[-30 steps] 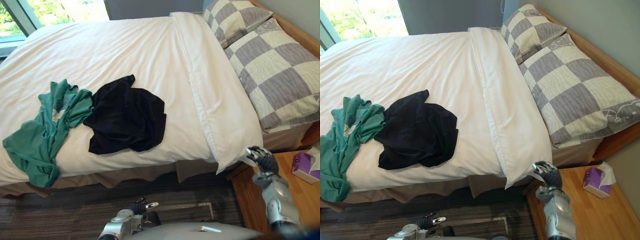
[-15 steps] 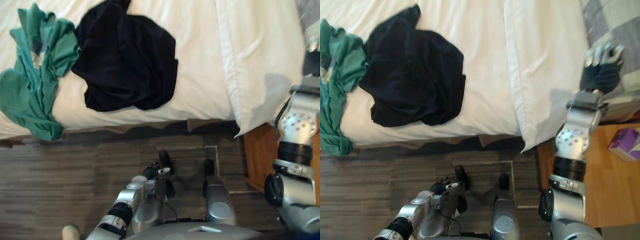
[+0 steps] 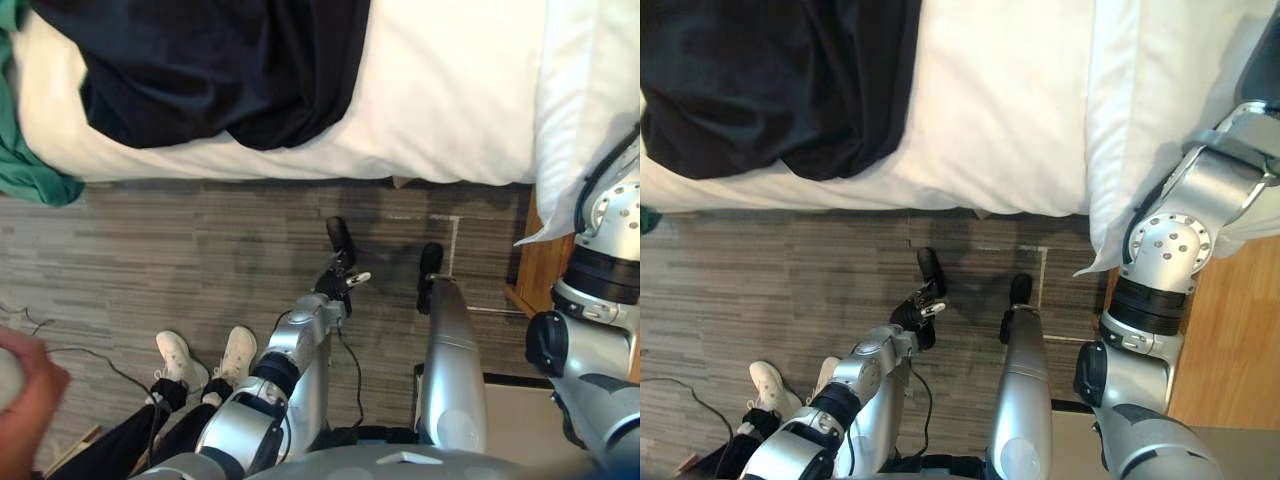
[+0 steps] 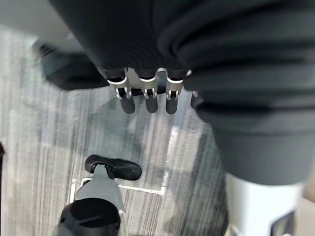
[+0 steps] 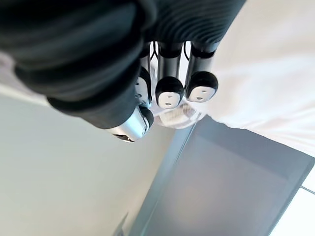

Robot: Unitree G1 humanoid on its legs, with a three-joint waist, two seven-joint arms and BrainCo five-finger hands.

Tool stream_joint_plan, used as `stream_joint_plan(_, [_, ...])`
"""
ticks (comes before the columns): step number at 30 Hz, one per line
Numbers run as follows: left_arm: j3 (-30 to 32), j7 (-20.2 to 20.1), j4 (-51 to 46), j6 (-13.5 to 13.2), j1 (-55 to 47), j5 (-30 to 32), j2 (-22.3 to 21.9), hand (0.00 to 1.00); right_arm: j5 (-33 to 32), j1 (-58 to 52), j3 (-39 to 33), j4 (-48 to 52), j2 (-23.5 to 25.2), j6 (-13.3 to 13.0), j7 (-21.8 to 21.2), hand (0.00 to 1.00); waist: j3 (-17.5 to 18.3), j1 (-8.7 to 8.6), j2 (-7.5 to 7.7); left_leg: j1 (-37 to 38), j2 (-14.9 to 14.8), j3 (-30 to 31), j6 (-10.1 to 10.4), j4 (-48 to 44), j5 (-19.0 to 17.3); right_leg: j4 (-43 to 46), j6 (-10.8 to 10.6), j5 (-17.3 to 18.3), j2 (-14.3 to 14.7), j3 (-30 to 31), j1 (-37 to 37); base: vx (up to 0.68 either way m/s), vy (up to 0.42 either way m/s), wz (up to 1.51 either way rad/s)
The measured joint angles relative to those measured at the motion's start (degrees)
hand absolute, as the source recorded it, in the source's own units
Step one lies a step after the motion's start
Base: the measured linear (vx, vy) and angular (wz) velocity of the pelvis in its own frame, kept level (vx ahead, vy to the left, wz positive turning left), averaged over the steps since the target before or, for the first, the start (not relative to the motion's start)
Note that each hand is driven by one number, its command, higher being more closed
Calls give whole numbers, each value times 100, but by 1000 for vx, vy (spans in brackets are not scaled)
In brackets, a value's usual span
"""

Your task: Tidy the bed and pick cloth on bed and put in laundry

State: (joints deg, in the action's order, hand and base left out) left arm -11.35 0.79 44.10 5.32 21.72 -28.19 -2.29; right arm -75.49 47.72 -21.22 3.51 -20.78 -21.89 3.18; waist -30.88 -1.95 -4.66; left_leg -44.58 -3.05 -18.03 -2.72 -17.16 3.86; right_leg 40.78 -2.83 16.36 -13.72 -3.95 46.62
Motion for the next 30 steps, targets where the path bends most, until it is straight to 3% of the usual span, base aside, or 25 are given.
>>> stream_joint_plan(4, [295, 118, 51, 6, 111, 0, -127, 0, -365, 0, -10, -334, 114, -41, -238, 100, 0, 2, 0, -472, -188, -27, 25, -484, -189, 217, 60, 78, 87, 26, 380, -75, -38, -8])
stream_joint_plan(10, [559, 179, 169, -7, 240, -63, -247, 0, -965, -602, -38, -449, 646, -5, -1370, 100, 4, 0, 8, -521, -359, -108, 2, -687, -276, 210, 88, 37, 190, 48, 380, -17, -27, -11])
stream_joint_plan(12, [696, 207, 168, -17, 271, -210, -264, 0, -991, -1070, -59, -481, 914, 114, -1888, 100, 3, -6, 48, -402, -412, -186, -40, -726, -307, 141, 75, 4, 238, 119, 272, 35, -36, -21])
stream_joint_plan(15, [821, 208, 162, -110, 278, -275, -250, 0, -1038, -1852, -69, -899, 1235, 304, -2319, 100, 16, -22, 80, -74, -490, -223, -11, -742, -409, -79, 61, -41, 322, 131, -135, 67, -37, -22])
stream_joint_plan(20, [967, 171, 128, -99, 241, -333, -167, 0, -1145, -3196, -63, -1952, 1847, 729, -2403, 100, 27, -49, 103, 492, -512, -329, 74, -604, -552, -385, 45, -73, 373, 144, -721, 76, -32, -16])
stream_joint_plan(24, [979, 125, 14, -55, 83, -333, -40, 0, -918, -4043, -85, -2094, 1962, 935, -2482, 100, 49, -99, 146, 1004, -529, -342, 45, -591, -653, -640, 10, -102, 392, 111, -1356, 122, -9, -10])
stream_joint_plan(27, [978, -77, -11, 20, -230, -332, 168, 0, -257, -4368, -33, -2491, 2017, 1189, -2511, 100, 355, -145, 426, 1394, -553, -358, 88, -547, -745, -884, -9, -114, 425, 101, -1839, 95, 10, -7])
stream_joint_plan(28, [978, -123, -3, 63, -360, -331, 278, 0, 11, -4504, -34, -2670, 2047, 1262, -2504, 0, 449, -139, 537, 1587, -559, -361, 104, -472, -762, -1017, -18, -135, 445, 89, -2069, 104, 6, -2])
stream_joint_plan(30, [974, -261, 7, 103, -631, -306, 345, 0, 855, -4802, -31, -2927, 2082, 1362, -2429, 0, 630, -90, 682, 1911, -560, -373, 160, -317, -835, -1289, -26, -190, 466, 41, -2471, 72, 9, -4])
